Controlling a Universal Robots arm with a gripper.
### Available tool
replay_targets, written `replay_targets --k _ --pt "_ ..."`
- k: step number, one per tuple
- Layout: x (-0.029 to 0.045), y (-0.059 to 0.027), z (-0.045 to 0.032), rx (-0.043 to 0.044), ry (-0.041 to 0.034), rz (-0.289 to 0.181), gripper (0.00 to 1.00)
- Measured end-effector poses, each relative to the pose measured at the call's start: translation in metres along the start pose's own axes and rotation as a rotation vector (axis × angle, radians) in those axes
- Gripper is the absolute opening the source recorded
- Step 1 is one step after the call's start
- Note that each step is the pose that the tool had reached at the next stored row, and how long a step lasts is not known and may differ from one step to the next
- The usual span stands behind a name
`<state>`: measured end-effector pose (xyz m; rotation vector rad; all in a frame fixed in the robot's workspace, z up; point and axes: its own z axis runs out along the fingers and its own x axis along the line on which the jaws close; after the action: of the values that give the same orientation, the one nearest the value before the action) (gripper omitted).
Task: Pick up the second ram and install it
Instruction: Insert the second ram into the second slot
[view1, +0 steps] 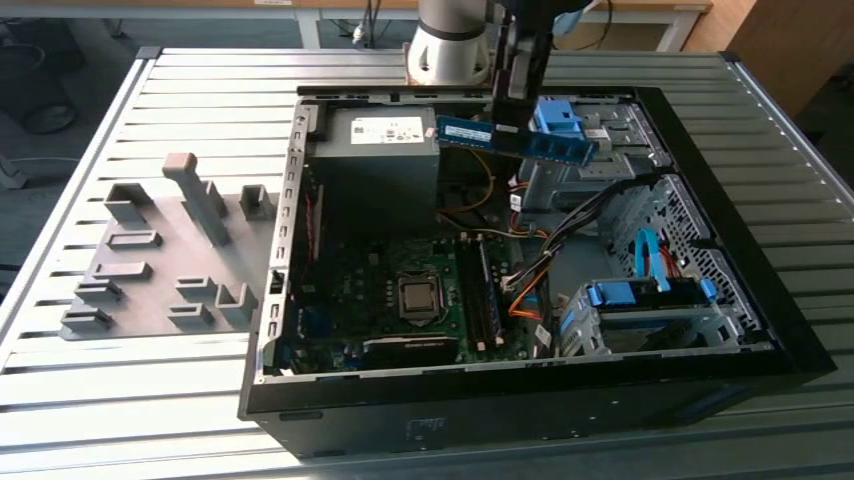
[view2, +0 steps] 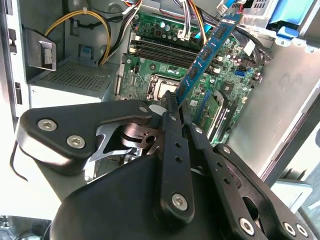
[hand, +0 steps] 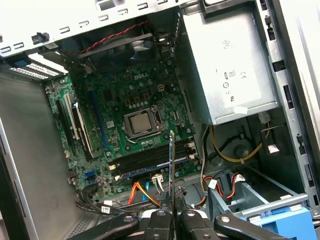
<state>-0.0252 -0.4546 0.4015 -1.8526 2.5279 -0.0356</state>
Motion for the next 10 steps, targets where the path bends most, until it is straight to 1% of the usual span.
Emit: replay_targets --k 4,10 --pt "0.0 0.0 0.0004 -0.0002 0.0006 0.028 0.14" --pt "0.0 0.0 0.0012 -0.0009 0.0033 0.131 0.14"
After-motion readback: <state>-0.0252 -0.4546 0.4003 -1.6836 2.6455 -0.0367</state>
